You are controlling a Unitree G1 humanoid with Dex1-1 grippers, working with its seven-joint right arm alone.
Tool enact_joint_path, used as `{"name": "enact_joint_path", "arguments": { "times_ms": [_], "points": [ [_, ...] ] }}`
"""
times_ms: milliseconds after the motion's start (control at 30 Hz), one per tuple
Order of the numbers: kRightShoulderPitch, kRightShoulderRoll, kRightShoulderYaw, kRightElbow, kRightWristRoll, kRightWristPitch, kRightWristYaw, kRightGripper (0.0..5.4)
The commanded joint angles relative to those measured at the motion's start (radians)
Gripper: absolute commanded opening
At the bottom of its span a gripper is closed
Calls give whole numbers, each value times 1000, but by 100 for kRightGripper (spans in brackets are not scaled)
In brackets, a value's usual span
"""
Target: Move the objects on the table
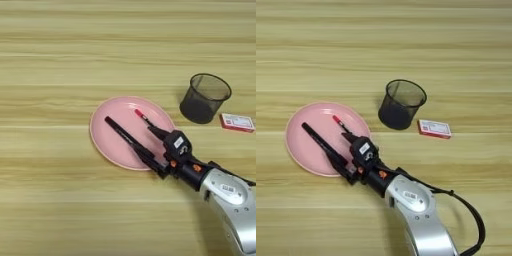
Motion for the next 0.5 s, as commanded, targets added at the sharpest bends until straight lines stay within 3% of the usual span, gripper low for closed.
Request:
{"name": "enact_joint_path", "arguments": {
  "times_ms": [33, 500],
  "points": [
    [-43, -10, -28, -34, 12, -17, -26, 378],
    [-53, -6, -55, -31, 24, -22, -40, 525]
  ]
}}
